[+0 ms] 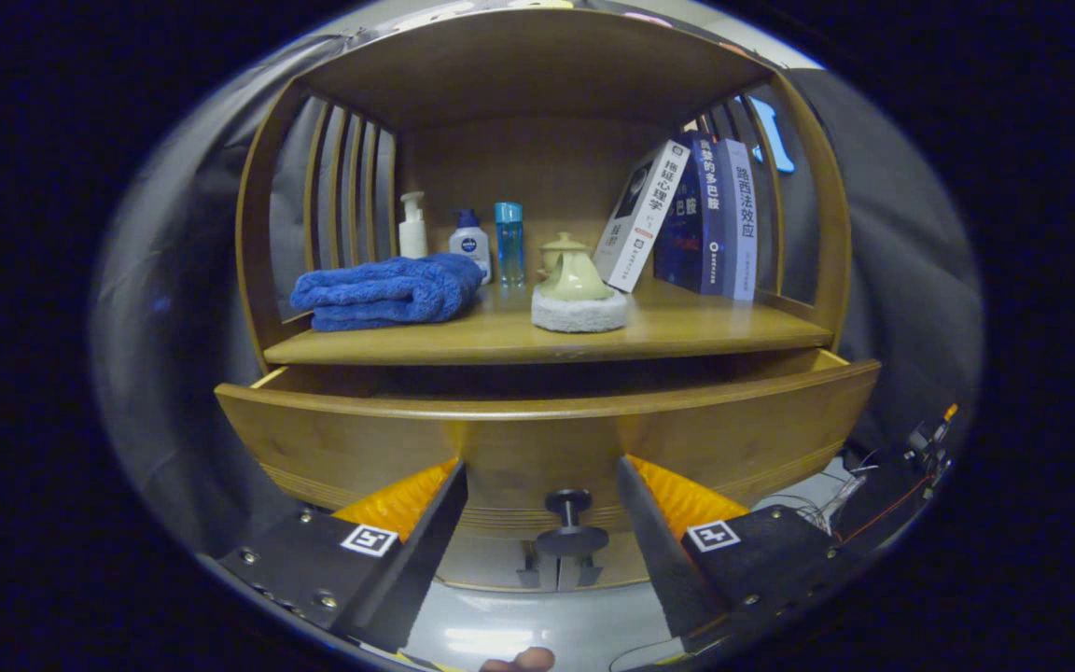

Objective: Pull open the drawer, take out the items inside it, and place them on the countertop above the cabinet.

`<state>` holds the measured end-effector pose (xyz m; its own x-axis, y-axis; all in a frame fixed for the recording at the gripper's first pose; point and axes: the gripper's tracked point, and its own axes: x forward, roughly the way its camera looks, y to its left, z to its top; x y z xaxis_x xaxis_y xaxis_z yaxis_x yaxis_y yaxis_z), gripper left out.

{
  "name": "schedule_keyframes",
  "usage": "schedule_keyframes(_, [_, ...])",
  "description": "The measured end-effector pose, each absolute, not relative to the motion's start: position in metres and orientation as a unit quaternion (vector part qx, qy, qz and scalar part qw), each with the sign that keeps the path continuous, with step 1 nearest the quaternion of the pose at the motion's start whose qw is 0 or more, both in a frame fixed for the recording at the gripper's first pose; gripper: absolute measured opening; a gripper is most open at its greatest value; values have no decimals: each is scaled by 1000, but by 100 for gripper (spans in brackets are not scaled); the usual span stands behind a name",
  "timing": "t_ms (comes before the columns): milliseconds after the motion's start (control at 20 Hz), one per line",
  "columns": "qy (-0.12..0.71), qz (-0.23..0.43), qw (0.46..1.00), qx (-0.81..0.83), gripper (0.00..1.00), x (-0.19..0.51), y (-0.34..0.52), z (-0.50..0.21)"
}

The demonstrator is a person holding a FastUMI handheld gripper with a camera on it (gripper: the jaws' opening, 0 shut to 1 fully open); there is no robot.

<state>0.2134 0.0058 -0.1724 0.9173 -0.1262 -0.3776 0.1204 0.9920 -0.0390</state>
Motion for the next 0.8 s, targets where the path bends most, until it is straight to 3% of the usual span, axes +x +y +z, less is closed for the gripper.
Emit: schedule_keyframes(800, [183, -62, 981, 2, 96, 257, 2, -175])
